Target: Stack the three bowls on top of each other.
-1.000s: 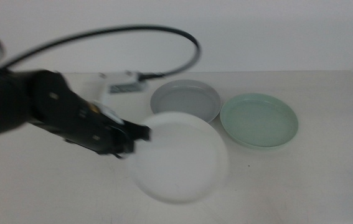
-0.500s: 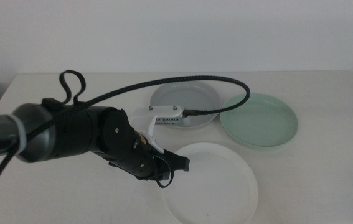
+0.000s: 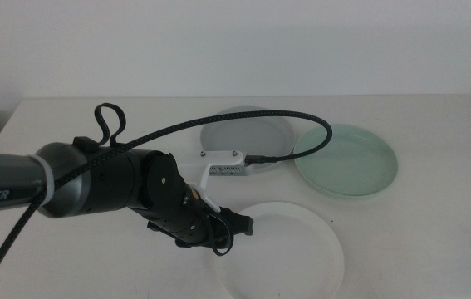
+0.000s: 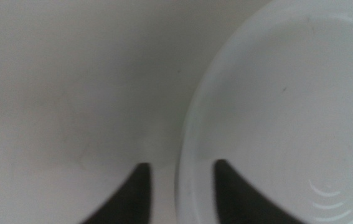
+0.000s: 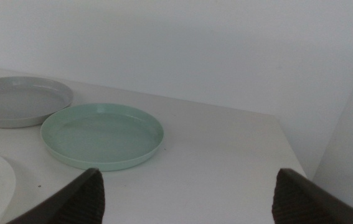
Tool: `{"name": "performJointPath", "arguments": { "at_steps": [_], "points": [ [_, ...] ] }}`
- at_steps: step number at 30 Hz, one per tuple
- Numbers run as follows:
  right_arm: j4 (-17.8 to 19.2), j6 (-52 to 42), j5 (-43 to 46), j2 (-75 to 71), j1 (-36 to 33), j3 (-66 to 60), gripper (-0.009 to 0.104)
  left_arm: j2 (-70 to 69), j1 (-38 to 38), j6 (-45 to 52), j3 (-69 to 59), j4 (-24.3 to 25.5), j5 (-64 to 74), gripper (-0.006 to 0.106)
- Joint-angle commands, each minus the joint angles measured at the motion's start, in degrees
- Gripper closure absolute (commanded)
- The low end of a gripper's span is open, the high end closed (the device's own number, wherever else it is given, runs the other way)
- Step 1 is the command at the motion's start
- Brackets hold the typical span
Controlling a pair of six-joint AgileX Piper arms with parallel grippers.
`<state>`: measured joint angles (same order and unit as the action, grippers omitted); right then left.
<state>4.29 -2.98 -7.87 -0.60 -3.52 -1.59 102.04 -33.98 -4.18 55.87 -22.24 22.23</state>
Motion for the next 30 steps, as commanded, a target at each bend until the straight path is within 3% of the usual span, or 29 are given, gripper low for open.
{"name": "performJointPath", "arguments": {
  "at_steps": [1, 5, 8, 11, 14, 22, 30],
  "points": [
    [0.5, -0.1, 4.3, -1.5, 0.5, 0.4, 0.001, -2.6, -0.2, -0.2, 1.4, -0.5, -1.9, 0.046],
    [0.5, -0.1, 4.3, -1.5, 0.5, 0.4, 0.001, -4.9, 0.0, -0.2, 1.5, 0.3, -0.7, 0.011],
    [0.5, -0.1, 4.3, -1.5, 0.5, 0.4, 0.001, -9.1, 1.7, -0.2, 2.5, 1.4, 1.1, -0.003],
    [0.5, -0.1, 4.3, -1.5, 0.5, 0.4, 0.001, -13.1, 3.9, -0.8, 5.3, 5.2, 3.2, -0.003],
    [0.5, -0.1, 4.3, -1.5, 0.5, 0.4, 0.001, -14.6, 6.1, -4.9, 8.8, 12.0, 4.8, -0.003],
    [0.5, -0.1, 4.3, -1.5, 0.5, 0.4, 0.001, -9.1, 10.0, -15.0, 19.9, 27.4, 5.8, -0.003],
    [0.5, -0.1, 4.3, -1.5, 0.5, 0.4, 0.001, 5.7, 10.6, -16.9, 34.3, 31.5, 6.3, -0.003]
  ]
}}
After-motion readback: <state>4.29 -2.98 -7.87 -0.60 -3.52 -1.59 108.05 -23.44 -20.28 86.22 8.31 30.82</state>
